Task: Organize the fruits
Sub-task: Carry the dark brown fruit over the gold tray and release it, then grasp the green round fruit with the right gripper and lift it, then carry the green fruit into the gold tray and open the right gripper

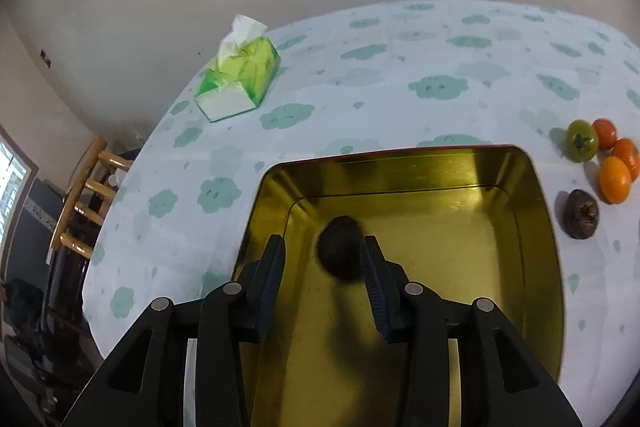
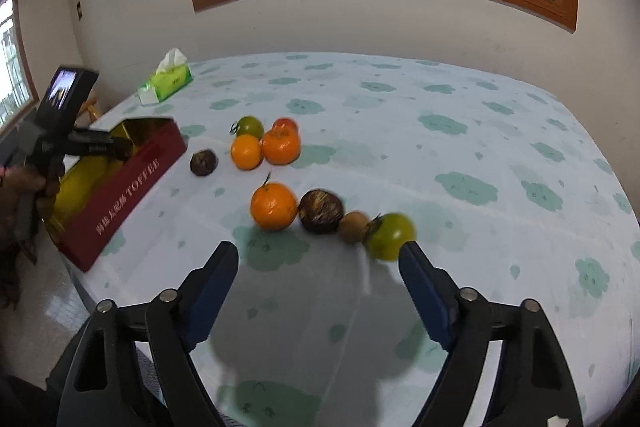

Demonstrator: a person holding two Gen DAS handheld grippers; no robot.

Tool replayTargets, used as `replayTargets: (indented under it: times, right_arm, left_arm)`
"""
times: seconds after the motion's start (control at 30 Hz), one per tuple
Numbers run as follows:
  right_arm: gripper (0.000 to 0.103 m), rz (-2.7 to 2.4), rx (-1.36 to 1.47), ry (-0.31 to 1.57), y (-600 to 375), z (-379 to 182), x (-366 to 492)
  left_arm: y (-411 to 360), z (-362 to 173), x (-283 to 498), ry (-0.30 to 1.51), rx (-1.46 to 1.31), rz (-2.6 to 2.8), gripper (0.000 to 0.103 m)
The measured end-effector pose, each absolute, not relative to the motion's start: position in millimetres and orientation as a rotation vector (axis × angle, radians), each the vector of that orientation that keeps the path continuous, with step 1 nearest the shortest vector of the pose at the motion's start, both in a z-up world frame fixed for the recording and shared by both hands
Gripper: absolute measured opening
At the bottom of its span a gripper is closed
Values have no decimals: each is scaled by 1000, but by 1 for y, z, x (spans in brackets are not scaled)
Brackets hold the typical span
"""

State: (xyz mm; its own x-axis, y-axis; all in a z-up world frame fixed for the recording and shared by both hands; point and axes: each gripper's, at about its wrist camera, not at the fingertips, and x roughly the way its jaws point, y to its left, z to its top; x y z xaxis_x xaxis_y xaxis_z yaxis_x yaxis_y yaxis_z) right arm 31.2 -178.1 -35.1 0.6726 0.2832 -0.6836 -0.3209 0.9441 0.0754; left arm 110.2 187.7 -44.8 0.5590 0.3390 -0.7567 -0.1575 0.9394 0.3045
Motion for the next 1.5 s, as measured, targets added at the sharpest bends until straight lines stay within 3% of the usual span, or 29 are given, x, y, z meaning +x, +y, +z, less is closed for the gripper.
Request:
replayTargets:
  times: [0.07,0.23,0.37,0.5,0.7,0.77,0.83,0.93,1.17,1.3,1.5]
  right_arm:
    - [79,326,-45,754,-190,-33,35]
    - [79,328,-48,792,-208,-40,41]
    - [79,348,-91,805,-210,-49,49]
    - [70,395,-100,835,-213,-57,62]
    - [67,484,-167,859,-210,-67,84]
    - [59,497,-195,860,-207,-70,89]
    - [37,528,-209,894,-205,-77,96]
    - [31,540,-190,921,-207,-81,100]
    - [31,563,-65,836,-204,-37,51]
    - [31,695,-71,762,-155,3,33]
    - [32,916,-141,705,-46,31,37]
  left_arm:
    - [184,-35,96,897,177,277,42]
    - [173,-15,58,830,78,229,58]
    - [156,-5,23,779,56,176,58]
    - [139,-1,-9,757,52,115,59]
    - [123,-7,-26,784,82,94,61]
    - [122,-8,-28,782,76,94,61]
    - [122,-8,-28,785,45,90,61]
    - [129,-6,-28,787,-4,96,61]
    - [148,2,-35,760,-81,140,61]
    - [155,5,-41,747,-117,167,61]
    - [173,14,-54,724,-142,213,70]
